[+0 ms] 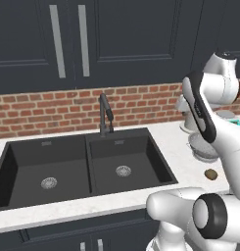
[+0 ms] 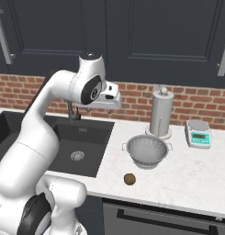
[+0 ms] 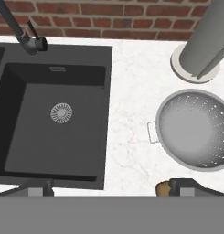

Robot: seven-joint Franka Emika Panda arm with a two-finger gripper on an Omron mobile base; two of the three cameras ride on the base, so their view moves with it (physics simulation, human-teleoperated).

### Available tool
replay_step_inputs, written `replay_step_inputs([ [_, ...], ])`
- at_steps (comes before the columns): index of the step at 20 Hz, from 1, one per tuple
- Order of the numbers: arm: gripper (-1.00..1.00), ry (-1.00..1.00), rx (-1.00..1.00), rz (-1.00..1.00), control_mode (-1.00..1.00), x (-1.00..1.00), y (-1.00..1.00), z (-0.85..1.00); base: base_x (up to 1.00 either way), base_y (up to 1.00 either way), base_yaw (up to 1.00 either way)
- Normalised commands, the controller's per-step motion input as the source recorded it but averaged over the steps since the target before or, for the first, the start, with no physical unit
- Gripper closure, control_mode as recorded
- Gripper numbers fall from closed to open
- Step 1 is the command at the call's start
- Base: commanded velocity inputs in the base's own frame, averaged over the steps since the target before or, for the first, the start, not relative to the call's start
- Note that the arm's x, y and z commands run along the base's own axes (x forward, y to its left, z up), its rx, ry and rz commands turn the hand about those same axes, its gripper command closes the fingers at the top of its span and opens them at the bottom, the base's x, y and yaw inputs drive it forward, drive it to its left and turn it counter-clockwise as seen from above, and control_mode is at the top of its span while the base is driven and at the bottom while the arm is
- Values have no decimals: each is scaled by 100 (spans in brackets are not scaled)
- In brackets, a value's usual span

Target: Put the colander in the sink, put the kiwi in the colander, and turn on the sink faucet and pour water over the colander.

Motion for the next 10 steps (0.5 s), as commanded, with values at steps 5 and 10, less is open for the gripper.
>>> replay_step_inputs([
  [5, -100, 0, 0, -1, -100, 0, -43, 0, 0, 0, 0],
  [10, -100, 0, 0, -8, -100, -11, -41, -2, 0, 0, 0],
])
